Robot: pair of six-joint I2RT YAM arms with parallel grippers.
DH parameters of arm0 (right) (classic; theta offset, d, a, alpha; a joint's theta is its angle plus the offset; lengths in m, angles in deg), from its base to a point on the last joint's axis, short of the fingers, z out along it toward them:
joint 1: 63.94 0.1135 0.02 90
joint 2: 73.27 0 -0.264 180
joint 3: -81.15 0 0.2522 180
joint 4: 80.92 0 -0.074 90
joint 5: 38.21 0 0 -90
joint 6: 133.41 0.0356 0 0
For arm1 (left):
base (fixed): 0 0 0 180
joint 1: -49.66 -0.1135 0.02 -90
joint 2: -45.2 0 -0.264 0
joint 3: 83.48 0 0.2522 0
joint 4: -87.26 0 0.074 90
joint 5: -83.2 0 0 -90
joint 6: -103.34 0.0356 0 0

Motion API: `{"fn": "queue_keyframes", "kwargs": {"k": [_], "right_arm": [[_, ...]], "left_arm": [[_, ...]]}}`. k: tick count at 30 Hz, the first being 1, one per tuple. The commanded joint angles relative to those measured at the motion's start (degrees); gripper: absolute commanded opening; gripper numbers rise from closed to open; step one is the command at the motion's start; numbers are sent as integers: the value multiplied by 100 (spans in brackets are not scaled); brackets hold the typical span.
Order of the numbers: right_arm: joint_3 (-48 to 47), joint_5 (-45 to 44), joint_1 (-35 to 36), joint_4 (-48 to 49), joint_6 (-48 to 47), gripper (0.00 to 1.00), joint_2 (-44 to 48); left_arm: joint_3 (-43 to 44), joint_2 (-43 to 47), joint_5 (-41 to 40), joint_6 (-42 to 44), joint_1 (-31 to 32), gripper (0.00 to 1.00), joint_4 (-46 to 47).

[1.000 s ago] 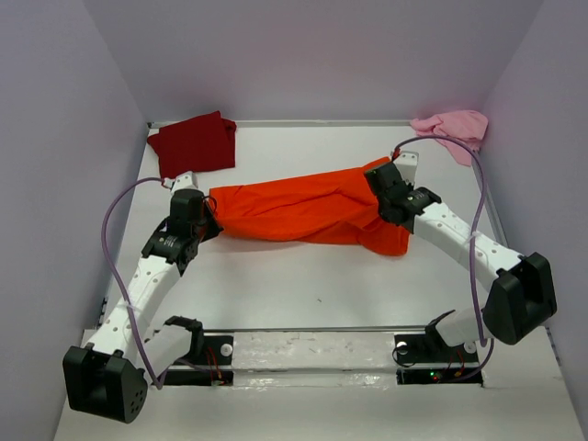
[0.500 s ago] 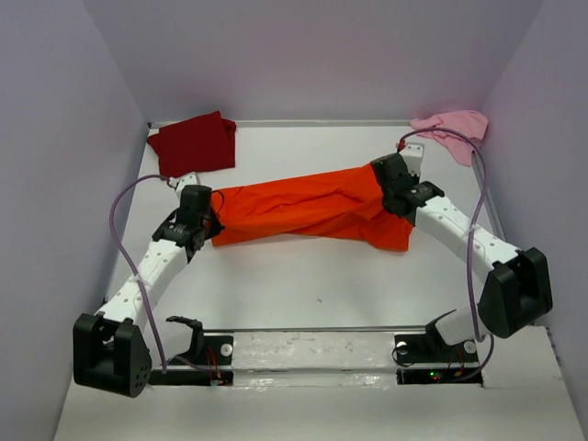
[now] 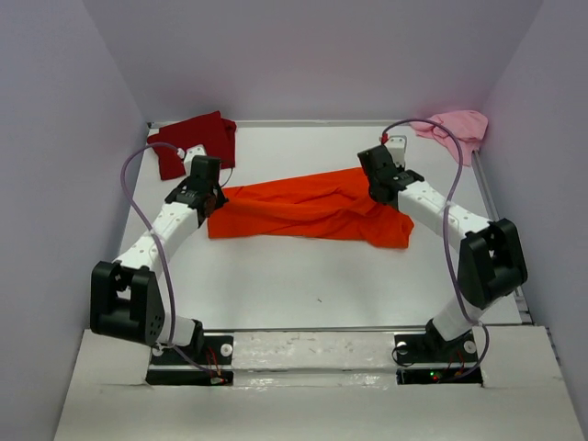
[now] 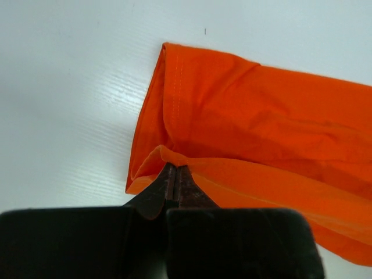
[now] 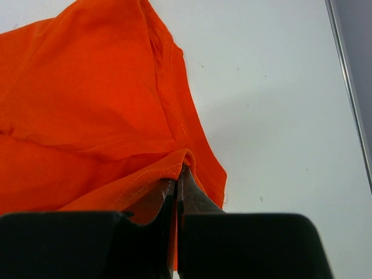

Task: Fold and stack the t-shirts
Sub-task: Fold the tshirt

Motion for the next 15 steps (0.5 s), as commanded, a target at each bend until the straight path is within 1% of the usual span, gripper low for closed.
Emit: {"fn": "queue_keyframes", "kwargs": {"k": [1, 10, 15], "right_arm": [[-399, -198, -86, 359, -206, 0, -180], [-847, -180, -191, 483, -303, 0, -848], [-1014, -128, -306, 597, -391, 0, -1182]], "left_arm": [[533, -340, -339, 271, -78, 0, 115], [1087, -1071, -243, 227, -201, 0, 309], [1439, -1641, -296, 218, -271, 0, 291]]}}
